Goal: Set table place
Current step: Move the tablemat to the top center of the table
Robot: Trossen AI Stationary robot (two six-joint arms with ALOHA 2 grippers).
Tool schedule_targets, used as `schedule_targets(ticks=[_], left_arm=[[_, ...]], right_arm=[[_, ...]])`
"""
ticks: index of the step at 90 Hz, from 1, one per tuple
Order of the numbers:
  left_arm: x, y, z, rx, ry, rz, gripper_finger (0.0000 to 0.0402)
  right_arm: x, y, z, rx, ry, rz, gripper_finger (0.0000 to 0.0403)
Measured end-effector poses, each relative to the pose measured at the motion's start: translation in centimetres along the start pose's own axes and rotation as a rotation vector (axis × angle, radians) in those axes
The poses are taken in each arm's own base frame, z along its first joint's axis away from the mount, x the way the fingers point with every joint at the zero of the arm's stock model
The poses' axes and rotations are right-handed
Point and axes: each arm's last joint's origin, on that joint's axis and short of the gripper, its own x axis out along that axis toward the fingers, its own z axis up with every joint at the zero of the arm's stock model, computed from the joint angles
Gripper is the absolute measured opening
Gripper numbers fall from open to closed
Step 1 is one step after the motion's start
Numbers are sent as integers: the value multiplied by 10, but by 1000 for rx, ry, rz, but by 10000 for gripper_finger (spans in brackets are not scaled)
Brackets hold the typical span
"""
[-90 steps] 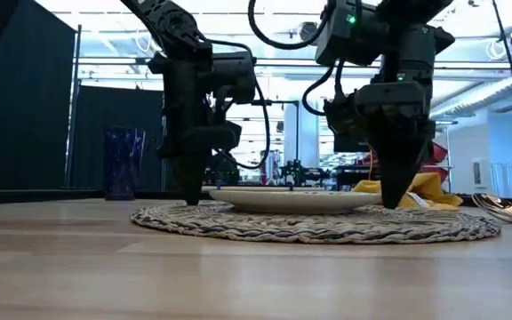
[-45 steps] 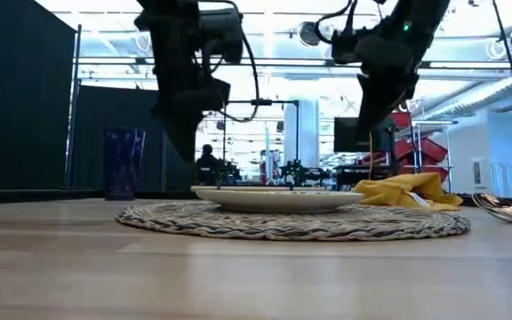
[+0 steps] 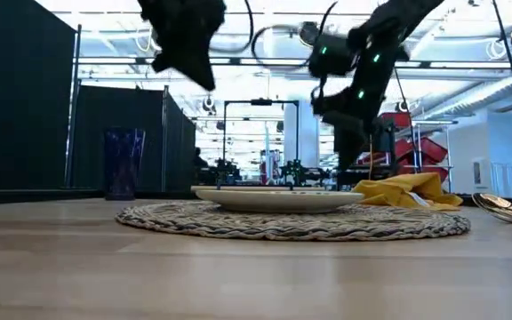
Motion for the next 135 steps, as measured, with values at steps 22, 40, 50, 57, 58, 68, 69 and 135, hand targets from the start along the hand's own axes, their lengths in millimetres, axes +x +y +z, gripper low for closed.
schedule_targets(ticks=[22,40,50,57,58,68,69,135], left_arm=[[0,-2,0,-13,-4,5,17],[3,3,2,-13,-7,18,17],[4,4,2,-15,-3,25,17],[4,4,2,-13,-5,25,17],[4,4,2,-13,-5,25,17],[4,5,2,-13,-3,27,17],[4,5,2,-13,-2,27,17],[19,11,-50,127,289,160,17]], right_arm=[[40,-10,5,11,45,156,0],[53,-1,9,-17,11,197,0],[53,2,16,-20,-30,240,0],[49,4,24,-26,-53,255,0],[48,4,25,-27,-58,256,0],[37,4,40,-25,-95,255,0],[36,4,40,-24,-94,250,0],[-26,-31,-11,-18,288,8,250]])
